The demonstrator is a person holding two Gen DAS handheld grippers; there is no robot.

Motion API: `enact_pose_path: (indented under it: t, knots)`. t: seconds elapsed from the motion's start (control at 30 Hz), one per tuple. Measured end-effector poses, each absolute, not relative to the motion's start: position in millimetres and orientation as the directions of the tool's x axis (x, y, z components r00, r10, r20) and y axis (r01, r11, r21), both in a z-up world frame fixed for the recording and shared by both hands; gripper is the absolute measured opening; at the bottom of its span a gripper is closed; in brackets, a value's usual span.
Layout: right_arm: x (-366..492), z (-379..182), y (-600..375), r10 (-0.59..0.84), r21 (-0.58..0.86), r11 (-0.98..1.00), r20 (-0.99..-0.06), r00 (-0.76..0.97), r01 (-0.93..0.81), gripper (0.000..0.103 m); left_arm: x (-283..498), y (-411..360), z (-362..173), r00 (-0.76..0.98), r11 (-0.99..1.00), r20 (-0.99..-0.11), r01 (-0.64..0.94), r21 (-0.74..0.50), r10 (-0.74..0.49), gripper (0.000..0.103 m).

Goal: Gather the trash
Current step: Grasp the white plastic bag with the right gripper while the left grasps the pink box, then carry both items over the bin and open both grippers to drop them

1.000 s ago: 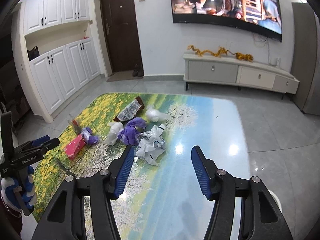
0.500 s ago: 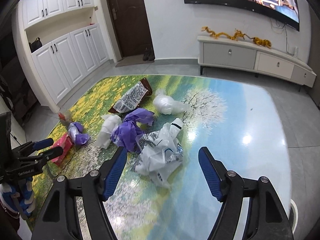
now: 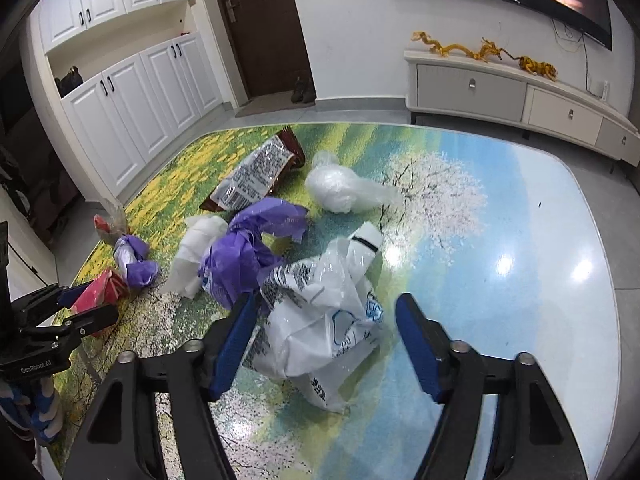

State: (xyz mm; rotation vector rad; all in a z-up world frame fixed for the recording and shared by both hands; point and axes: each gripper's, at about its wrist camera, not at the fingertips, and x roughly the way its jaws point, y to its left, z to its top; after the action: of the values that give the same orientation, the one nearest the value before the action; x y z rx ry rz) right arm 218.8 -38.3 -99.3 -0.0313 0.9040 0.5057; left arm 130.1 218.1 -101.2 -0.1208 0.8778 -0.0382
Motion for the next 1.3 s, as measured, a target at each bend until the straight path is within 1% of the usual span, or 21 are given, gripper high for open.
enact_pose_path:
  t: [0.1, 0.17, 0.23, 0.33, 0.43, 0.77, 1.0, 1.3]
  knots:
    - [214.6, -99.1, -42.7, 0.415, 0.196, 0.882, -0.754, 0.508, -0.43, 0.056, 127.8, 217.6, -101.6, 0.639, 0.992, -0.765, -0.016, -0.123, -0.084, 0.042]
    - [211.5, -98.3, -45.0, 0.416, 0.197, 0.882, -0.754, 0.509, -0.428, 0.049, 124.8, 216.3, -101.5, 0.64, 0.992, -0.763, -0.014, -0.126, -0.088, 0.041]
    - [207.9, -97.9, -47.3, 0.417, 0.199, 0.882, -0.752, 0.51, -0.427, 0.041, 120.4, 214.5, -101.8, 0.642, 0.992, -0.761, -0.009, -0.129, -0.093, 0.036]
    - [201.1, -96.5, -52.6, 0.416, 0.201, 0.884, -0.749, 0.516, -0.422, 0.036, 115.5, 212.5, -101.0, 0.645, 0.99, -0.757, -0.005, -0.138, -0.102, 0.035]
    - [191.7, -92.1, -58.9, 0.416, 0.198, 0.884, -0.743, 0.524, -0.423, 0.033, 109.0, 209.4, -97.9, 0.652, 0.989, -0.75, 0.001, -0.149, -0.114, 0.033]
    - [149.4, -65.6, -89.2, 0.408, 0.184, 0.893, -0.714, 0.57, -0.41, 0.031, 83.6, 183.2, -69.9, 0.699, 0.991, -0.705, 0.05, -0.123, -0.123, 0.033]
    - [114.9, -48.6, -113.8, 0.381, 0.16, 0.908, -0.699, 0.605, -0.386, 0.031, 65.4, 151.0, -50.0, 0.733, 0.989, -0.664, 0.117, -0.093, -0.15, 0.033]
    - [72.2, -24.1, -135.3, 0.353, 0.128, 0.922, -0.667, 0.657, -0.366, 0.031, 41.8, 112.1, -24.7, 0.776, 0.982, -0.609, 0.188, -0.026, -0.165, 0.033]
